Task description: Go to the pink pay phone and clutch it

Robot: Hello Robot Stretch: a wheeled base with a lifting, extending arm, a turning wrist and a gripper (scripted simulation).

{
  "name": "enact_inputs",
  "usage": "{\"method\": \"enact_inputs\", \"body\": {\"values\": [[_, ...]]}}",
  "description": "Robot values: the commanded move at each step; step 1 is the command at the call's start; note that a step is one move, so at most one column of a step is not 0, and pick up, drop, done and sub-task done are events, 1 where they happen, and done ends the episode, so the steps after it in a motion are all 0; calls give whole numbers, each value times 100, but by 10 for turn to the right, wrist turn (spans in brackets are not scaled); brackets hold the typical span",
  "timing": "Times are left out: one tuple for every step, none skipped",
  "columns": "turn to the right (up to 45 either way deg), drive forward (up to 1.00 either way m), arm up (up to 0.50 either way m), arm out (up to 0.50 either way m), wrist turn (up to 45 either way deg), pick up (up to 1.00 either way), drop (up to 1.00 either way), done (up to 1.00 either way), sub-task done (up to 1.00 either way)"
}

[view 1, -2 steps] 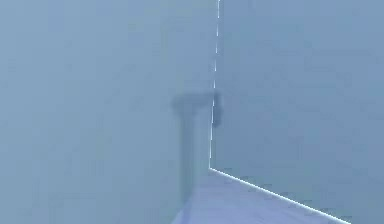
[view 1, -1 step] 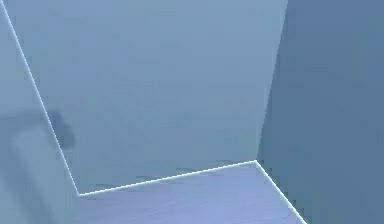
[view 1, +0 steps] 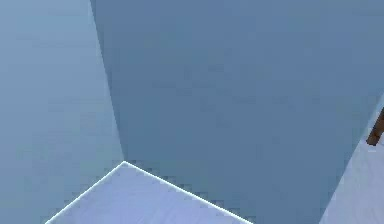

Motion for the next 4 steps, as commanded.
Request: {"method": "enact_inputs", "body": {"values": [[450, 0, 0, 0, 0, 0, 0, 0, 0], [180, 0, 0, 0, 0, 0, 0, 0, 0], [0, 100, 0, 0, 0, 0, 0, 0, 0], [90, 0, 0, 0, 0, 0, 0, 0, 0]]}}
